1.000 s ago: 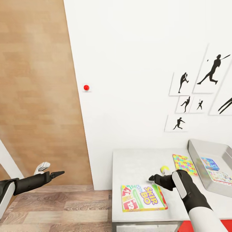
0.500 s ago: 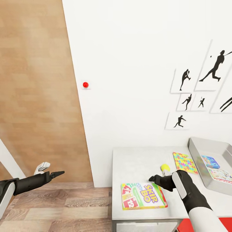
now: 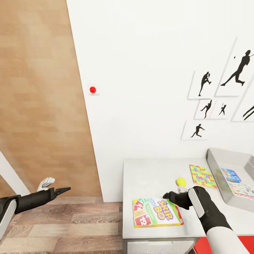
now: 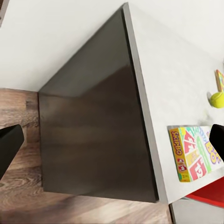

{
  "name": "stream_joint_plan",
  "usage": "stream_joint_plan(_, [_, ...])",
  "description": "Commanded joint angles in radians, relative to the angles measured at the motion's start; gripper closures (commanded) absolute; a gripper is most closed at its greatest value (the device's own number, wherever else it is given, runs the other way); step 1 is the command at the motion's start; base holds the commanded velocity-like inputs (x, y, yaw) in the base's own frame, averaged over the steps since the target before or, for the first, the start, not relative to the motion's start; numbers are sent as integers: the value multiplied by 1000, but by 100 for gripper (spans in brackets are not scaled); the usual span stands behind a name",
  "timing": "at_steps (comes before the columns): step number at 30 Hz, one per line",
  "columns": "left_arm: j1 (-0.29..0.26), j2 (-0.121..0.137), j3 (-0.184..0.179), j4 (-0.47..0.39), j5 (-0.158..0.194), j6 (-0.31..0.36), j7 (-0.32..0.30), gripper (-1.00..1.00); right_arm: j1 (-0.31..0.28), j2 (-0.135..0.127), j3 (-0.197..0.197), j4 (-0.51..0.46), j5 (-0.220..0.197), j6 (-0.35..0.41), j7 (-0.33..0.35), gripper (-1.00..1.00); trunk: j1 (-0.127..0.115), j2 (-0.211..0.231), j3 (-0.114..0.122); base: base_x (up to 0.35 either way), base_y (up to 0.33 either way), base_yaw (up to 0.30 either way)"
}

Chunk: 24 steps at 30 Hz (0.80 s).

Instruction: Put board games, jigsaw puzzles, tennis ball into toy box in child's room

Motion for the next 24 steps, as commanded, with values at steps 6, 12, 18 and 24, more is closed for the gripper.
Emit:
stream_joint_plan(6, [-1,-1,1,0,0,4,-4,-100,-1,-1,-1,-1,-4,5,1,-100,1,-2,-12,0,0,0])
stream_joint_plan(12, [-1,-1,1,0,0,3,-5,-100,-1,-1,-1,-1,-4,7,3,-100,1,-2,-21,0,50,0])
stream_joint_plan(18, [-1,0,1,0,0,3,-7,-100,-1,-1,-1,-1,-4,8,5,-100,1,-2,-26,0,116,0])
stream_joint_plan(24, [-1,0,1,0,0,3,-11,-100,-1,-1,-1,-1,-5,8,6,-100,1,-2,-27,0,30,0])
